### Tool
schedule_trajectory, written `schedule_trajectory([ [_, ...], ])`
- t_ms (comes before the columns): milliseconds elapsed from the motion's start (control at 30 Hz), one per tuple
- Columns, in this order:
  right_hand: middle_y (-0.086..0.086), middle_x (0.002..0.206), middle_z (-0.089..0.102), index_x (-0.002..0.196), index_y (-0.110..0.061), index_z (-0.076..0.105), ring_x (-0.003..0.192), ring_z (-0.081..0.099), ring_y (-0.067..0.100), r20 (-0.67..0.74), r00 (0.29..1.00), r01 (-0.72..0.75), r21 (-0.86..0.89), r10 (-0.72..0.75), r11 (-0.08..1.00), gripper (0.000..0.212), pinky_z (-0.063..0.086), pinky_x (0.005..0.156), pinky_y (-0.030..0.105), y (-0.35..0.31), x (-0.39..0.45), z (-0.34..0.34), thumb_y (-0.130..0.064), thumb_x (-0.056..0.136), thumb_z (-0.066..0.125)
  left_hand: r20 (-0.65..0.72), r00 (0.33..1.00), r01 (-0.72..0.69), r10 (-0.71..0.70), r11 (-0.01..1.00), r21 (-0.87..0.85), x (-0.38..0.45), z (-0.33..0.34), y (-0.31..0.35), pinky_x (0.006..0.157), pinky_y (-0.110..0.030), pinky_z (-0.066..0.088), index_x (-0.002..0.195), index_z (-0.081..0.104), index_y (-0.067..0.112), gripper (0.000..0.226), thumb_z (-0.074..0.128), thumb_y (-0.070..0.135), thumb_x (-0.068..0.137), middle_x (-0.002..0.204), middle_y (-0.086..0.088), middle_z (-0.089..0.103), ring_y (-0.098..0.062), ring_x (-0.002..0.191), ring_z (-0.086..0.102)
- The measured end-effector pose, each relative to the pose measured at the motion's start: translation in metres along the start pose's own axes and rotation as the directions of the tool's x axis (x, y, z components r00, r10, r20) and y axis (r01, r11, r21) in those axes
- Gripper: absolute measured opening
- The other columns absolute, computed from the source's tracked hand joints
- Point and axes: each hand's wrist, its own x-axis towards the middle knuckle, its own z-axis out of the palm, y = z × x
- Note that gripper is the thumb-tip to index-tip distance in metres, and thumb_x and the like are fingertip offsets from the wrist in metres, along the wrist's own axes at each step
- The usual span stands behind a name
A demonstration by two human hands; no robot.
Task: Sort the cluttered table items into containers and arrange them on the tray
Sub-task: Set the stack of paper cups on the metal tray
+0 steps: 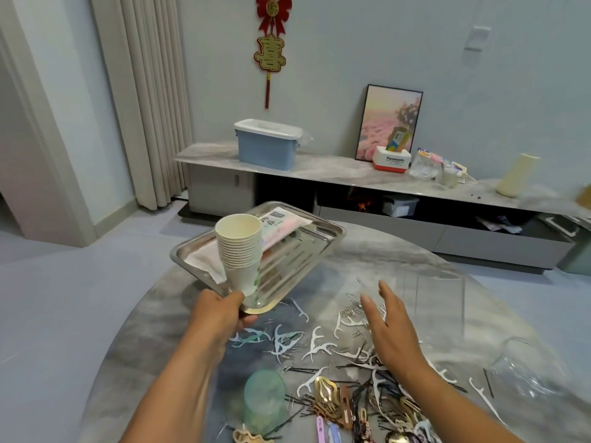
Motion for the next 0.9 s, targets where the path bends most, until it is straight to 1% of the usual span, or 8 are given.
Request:
schedule_trajectory([
  [133, 0.0, 0.168, 0.019, 0.162, -0.019, 0.017, 0.155, 0.014, 0.016, 0.136, 0.99, -0.004, -0.322, 0.05, 0.947, 0.09, 0.015, 0.124, 0.035, 0.04, 0.012, -0.011, -0.075, 0.091, 0.026, -0.081, 0.996, -0.033, 0.034, 0.999, 0.012, 0.002, -0.004, 0.006, 0.04, -0.021, 0.047, 0.099, 0.062, -0.018, 0.022, 0.057, 0.003, 0.094, 0.073, -0.02, 0.074, -0.024, 0.054, 0.073],
  [233, 0.004, 0.17, 0.011, 0.163, -0.016, 0.011, 0.156, 0.006, 0.018, 0.19, 0.977, -0.009, -0.43, 0.1, 0.903, 0.097, 0.009, 0.125, 0.036, 0.057, 0.023, -0.011, -0.078, 0.089, 0.021, -0.082, 0.996, -0.032, 0.029, 0.999, -0.032, 0.003, 0.001, 0.006, 0.05, -0.025, 0.055, 0.093, 0.062, -0.011, 0.014, 0.058, 0.003, 0.095, 0.067, -0.011, 0.072, -0.024, 0.055, 0.073],
  [300, 0.006, 0.17, 0.013, 0.163, -0.016, 0.012, 0.156, 0.008, 0.021, 0.197, 0.973, -0.007, -0.484, 0.116, 0.875, 0.1, 0.01, 0.126, 0.039, 0.062, 0.031, -0.006, -0.08, 0.086, 0.014, -0.066, 0.998, -0.027, 0.025, 0.999, -0.037, 0.008, 0.004, 0.007, 0.055, -0.026, 0.057, 0.098, 0.062, -0.011, 0.016, 0.057, 0.004, 0.096, 0.074, -0.014, 0.074, -0.026, 0.061, 0.074],
  [400, 0.006, 0.165, 0.025, 0.159, -0.017, 0.022, 0.153, 0.018, 0.023, 0.202, 0.978, 0.081, -0.567, 0.042, 0.82, 0.099, 0.017, 0.124, 0.045, 0.064, 0.037, 0.005, -0.081, 0.085, 0.005, -0.036, 0.999, -0.024, 0.024, 1.0, -0.006, 0.024, 0.01, 0.014, 0.049, -0.024, 0.054, 0.099, 0.061, -0.009, 0.016, 0.057, 0.006, 0.098, 0.064, -0.012, 0.073, -0.023, 0.059, 0.073],
  [533, -0.007, 0.17, 0.002, 0.163, -0.029, 0.008, 0.155, -0.002, 0.007, 0.395, 0.917, 0.252, -0.445, -0.064, 0.859, 0.096, -0.002, 0.126, 0.032, 0.062, 0.03, 0.019, -0.086, 0.086, 0.002, 0.03, 0.999, -0.042, 0.042, 0.999, 0.005, 0.05, 0.028, 0.026, 0.084, -0.046, 0.062, 0.103, 0.064, -0.006, 0.013, 0.057, 0.003, 0.099, 0.082, -0.017, 0.076, -0.025, 0.065, 0.073],
  [567, -0.01, 0.17, 0.003, 0.163, -0.031, 0.009, 0.154, -0.002, 0.003, 0.432, 0.896, 0.293, -0.414, -0.097, 0.862, 0.097, -0.004, 0.124, 0.028, 0.062, 0.03, 0.021, -0.088, 0.084, 0.001, 0.049, 0.998, -0.05, 0.048, 0.998, 0.031, 0.057, 0.033, 0.028, 0.085, -0.047, 0.061, 0.104, 0.064, -0.006, 0.013, 0.057, 0.003, 0.099, 0.09, -0.02, 0.075, -0.026, 0.069, 0.072],
  [733, -0.016, 0.167, 0.014, 0.162, -0.032, 0.019, 0.152, 0.011, -0.001, 0.345, 0.933, 0.187, -0.216, -0.104, 0.958, 0.092, 0.009, 0.123, 0.023, 0.063, 0.054, 0.016, -0.086, 0.087, 0.021, 0.143, 0.989, -0.057, 0.04, 0.992, 0.117, 0.084, 0.053, 0.04, 0.056, -0.031, 0.062, 0.096, 0.062, 0.0, 0.007, 0.057, 0.002, 0.099, 0.088, -0.016, 0.069, -0.023, 0.072, 0.066],
  [900, -0.001, 0.17, 0.012, 0.163, -0.019, 0.015, 0.155, 0.01, 0.012, 0.259, 0.966, 0.1, -0.305, -0.019, 0.947, 0.094, 0.009, 0.127, 0.035, 0.075, 0.107, 0.013, -0.077, 0.089, 0.021, 0.244, 0.97, -0.074, 0.022, 0.976, 0.203, 0.113, 0.077, 0.038, 0.05, -0.024, 0.057, 0.095, 0.062, 0.001, 0.009, 0.057, 0.006, 0.1, 0.082, -0.014, 0.061, -0.02, 0.069, 0.06],
])
